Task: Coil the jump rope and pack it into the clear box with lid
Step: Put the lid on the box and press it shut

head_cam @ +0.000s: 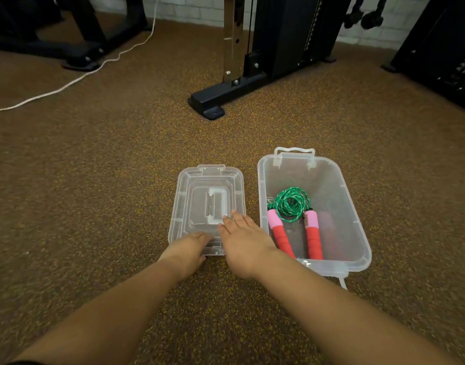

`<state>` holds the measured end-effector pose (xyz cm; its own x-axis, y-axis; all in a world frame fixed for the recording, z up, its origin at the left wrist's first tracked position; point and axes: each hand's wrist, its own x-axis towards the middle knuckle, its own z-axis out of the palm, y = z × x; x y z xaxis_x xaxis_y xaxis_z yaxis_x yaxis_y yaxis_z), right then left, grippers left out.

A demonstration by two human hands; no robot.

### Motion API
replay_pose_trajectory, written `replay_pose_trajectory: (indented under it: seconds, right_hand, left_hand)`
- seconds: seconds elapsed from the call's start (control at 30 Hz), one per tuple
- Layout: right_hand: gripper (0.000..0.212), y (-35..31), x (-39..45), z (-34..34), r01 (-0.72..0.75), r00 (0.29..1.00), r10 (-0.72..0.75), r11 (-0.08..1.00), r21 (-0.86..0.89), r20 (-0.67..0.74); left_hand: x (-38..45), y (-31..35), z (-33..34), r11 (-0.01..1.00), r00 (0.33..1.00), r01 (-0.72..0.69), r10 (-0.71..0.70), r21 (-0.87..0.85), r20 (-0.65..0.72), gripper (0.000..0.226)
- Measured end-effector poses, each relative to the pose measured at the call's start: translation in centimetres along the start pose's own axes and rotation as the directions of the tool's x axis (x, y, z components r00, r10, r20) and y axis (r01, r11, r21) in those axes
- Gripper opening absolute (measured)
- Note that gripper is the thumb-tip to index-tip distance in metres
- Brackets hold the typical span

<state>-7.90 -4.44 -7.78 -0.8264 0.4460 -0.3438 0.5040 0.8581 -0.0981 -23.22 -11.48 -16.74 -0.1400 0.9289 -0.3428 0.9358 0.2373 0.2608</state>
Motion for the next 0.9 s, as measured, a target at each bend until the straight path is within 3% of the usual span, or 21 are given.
replay_pose_trajectory:
  seconds: [0.13, 0.27, 0.43, 0.53, 0.6, 0.7, 0.83, 0.9]
  right_hand:
    - [0.066, 0.2, 0.2, 0.4, -0.005, 0.999, 0.005, 1.000, 0.016, -0.037]
    - [0.070, 0.1, 0.3, 0.3, -0.017, 0.997, 0.022, 0.998, 0.063, -0.078]
    - [0.048, 0.5, 0.4, -1.1, 0.011, 0.933, 0.104, 0.948, 0.318, -0.343]
    - [0.033, 1.5, -0.2, -2.1, -0.022, 0.910, 0.233, 0.854, 0.520, -0.344]
    - [0.033, 2.0, -0.5, -2.8, -0.023, 0.895, 0.286, 0.796, 0.605, -0.343]
    - [0.031, 2.2, -0.9, -2.8, -0.047, 0.917, 0.271, 0.802, 0.596, -0.294]
    - [0.033, 1.7, -2.7, -2.7, -0.027, 0.937, 0.187, 0.880, 0.474, -0.294]
    - [0.038, 1.1, -3.3, -2.3, -0.015, 0.965, 0.087, 0.960, 0.280, -0.247]
  left_hand:
    - [-0.1, 0.0, -1.6, 0.999, 1.000, -0.001, 0.002, -0.051, 0.019, 0.055]
    - [-1.1, 0.8, -7.6, 0.983, 0.997, 0.048, -0.037, -0.175, 0.063, 0.048]
    - [-3.8, 1.7, -16.2, 0.895, 0.999, 0.033, -0.045, -0.445, -0.017, 0.015]
    - [-5.3, 2.1, -19.6, 0.832, 0.989, 0.009, -0.090, -0.554, -0.120, 0.016]
    - [-5.6, 1.8, -20.2, 0.832, 0.976, -0.004, -0.118, -0.554, -0.184, 0.015]
    - [-5.3, 1.4, -17.3, 0.854, 0.971, 0.049, -0.162, -0.518, -0.175, 0.013]
    - [-3.5, 1.6, -8.7, 0.943, 0.993, 0.118, -0.114, -0.312, 0.031, 0.040]
    - [-2.8, 1.4, -5.1, 0.974, 0.989, 0.116, -0.095, -0.194, 0.116, 0.060]
